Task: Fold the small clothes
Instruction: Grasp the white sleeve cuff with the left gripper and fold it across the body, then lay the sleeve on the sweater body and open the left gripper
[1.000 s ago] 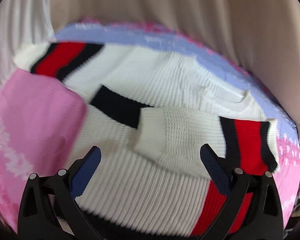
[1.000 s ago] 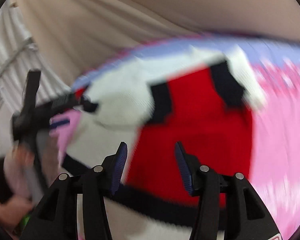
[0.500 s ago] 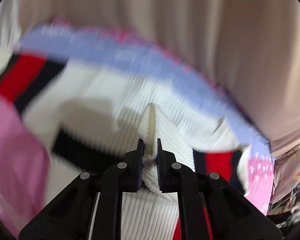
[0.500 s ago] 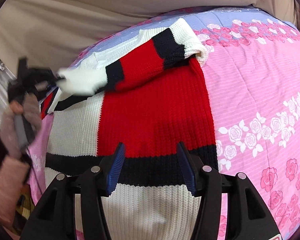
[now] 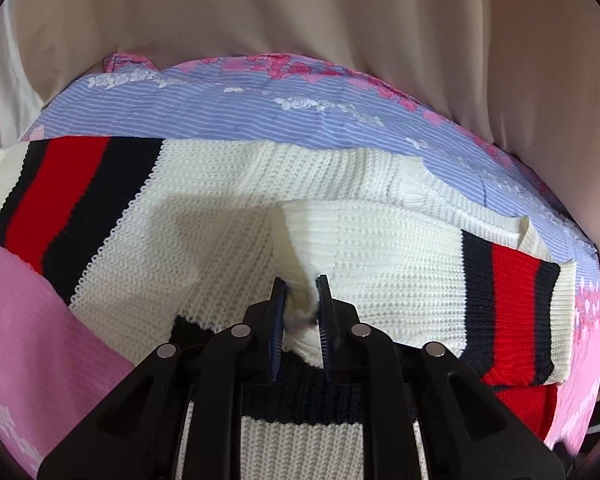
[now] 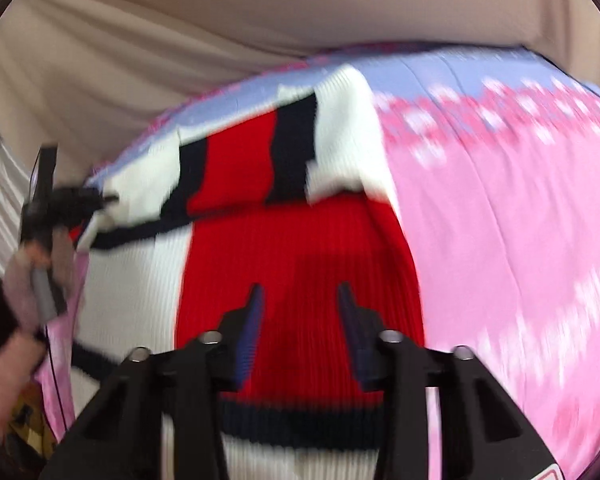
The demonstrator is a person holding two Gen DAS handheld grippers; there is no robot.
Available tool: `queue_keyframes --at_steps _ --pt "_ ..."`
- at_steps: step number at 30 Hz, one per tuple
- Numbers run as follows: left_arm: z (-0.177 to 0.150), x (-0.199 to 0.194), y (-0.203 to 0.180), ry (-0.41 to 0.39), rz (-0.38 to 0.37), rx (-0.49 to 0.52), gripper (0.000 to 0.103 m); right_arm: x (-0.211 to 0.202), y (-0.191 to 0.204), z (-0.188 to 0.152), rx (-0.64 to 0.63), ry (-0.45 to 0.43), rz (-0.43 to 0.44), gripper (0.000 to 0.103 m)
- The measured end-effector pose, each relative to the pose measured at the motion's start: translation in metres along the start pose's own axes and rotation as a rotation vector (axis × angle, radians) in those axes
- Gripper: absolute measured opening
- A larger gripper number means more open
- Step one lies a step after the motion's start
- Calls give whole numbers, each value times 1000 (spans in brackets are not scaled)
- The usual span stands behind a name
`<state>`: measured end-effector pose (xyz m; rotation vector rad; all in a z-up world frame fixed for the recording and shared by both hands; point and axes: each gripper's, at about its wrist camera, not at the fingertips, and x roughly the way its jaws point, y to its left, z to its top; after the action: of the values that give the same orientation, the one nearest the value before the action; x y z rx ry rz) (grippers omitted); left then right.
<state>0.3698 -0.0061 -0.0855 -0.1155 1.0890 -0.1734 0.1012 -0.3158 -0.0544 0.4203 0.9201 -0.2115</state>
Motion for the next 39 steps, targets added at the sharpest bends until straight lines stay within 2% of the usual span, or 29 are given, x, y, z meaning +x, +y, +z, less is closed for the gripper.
queue_keyframes --at_steps 3,5,6,7,10,12,13,15,17,19,22,25,26,27,28,29,30,33,36,39 --pt "1 4 5 13 25 -1 17 37 -1 30 -41 11 -17 24" --pt "-3 8 7 19 45 2 18 57 -19 41 -44 23 -97 18" --pt "-6 7 9 20 49 3 19 62 -35 45 -13 25 -147 5" --pt "-9 4 11 20 47 -1 19 62 -51 46 34 26 -159 0" --pt "-15 -14 26 -1 5 -53 21 37 -68 42 115 -9 -146 0" --pt "-22 -31 47 -25 -33 -128 36 14 -59 35 100 -32 -134 11" --pt "-26 -42 68 -46 -45 -195 43 1 -52 29 88 -44 -119 11" --pt "-31 -57 111 -72 -53 -320 48 -20 -39 13 71 -43 -91 12" --pt "-29 -63 152 -84 -29 -418 49 -35 -29 -5 64 -23 -65 16" --pt "-24 -64 206 -102 34 -537 49 -45 -15 -26 53 11 -49 22" --pt "-17 -57 276 -122 99 -712 49 -52 -3 -59 50 76 -38 24" --pt "-8 -42 322 -111 157 -802 47 -49 15 -83 34 142 -39 25" --pt "-4 -36 330 -108 164 -804 40 -49 20 -88 25 160 -38 25" --pt "0 -34 333 -112 170 -803 37 -49 24 -93 18 171 -37 26" --pt "6 -33 334 -129 169 -795 21 -49 30 -96 9 180 -37 28" --pt "13 -27 334 -118 117 -788 4 -49 35 -98 0 182 -35 29" --pt "16 -27 334 -119 106 -788 4 -50 40 -99 -14 181 -32 31" --pt "39 -51 303 -215 90 -697 3 -55 51 -99 -56 162 -32 36" --pt "65 -94 236 -310 18 -530 3 -58 55 -98 -66 144 -16 38" --pt "80 -138 140 -365 -110 -335 3 -59 53 -95 -56 132 0 38"
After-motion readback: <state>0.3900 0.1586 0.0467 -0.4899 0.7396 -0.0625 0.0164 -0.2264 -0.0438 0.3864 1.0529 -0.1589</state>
